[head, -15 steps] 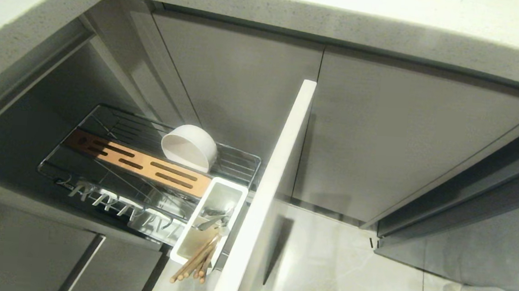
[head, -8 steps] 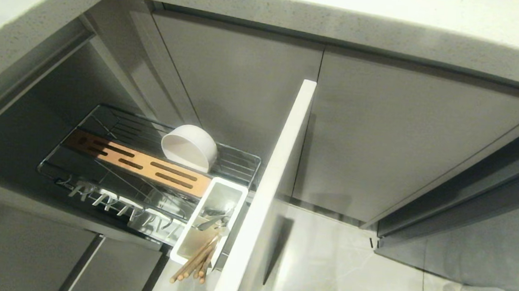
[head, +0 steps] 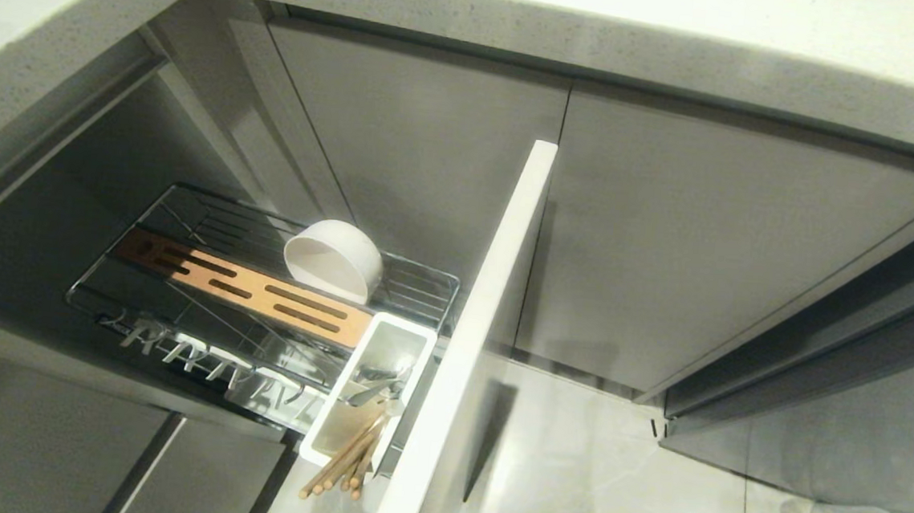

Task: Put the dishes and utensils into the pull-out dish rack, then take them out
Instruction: Pick up the plate and place it in the cupboard

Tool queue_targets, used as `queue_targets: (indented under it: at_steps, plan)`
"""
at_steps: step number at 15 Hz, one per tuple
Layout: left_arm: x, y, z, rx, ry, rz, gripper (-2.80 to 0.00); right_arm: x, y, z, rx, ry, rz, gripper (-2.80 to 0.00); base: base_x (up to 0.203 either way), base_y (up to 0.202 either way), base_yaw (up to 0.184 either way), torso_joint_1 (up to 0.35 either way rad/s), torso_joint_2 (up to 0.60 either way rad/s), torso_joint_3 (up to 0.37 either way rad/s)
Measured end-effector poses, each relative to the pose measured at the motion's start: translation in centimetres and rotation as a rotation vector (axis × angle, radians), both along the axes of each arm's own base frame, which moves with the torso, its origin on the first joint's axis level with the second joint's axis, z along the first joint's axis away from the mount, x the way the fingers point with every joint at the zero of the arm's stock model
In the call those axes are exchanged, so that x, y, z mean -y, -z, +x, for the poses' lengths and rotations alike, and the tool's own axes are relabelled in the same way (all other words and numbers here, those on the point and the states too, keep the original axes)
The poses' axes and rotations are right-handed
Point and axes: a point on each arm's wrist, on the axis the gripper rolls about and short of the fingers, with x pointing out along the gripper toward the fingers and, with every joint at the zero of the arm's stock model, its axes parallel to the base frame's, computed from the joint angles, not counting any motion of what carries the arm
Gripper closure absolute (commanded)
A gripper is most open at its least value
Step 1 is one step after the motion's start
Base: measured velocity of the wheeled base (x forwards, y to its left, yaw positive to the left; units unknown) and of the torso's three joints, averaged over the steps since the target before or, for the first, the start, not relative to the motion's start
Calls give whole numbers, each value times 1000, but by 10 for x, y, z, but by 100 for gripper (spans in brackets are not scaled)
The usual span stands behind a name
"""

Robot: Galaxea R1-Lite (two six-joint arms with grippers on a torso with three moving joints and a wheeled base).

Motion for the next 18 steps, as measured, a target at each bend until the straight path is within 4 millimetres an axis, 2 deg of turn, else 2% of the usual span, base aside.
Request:
queue_targets:
  at_steps: [15,16,17,18]
  plan:
    - [-5,6,16,-25,-2,-15,-280,0,0,0,0,0,0,0,0,0,0,0,0,0]
    - [-5,6,16,-26,-2,-16,-176,0,0,0,0,0,0,0,0,0,0,0,0,0]
    - [-5,6,17,-27,-2,-16,0,0,0,0,0,0,0,0,0,0,0,0,0,0]
    - [-5,6,17,-25,-2,-18,0,0,0,0,0,0,0,0,0,0,0,0,0,0]
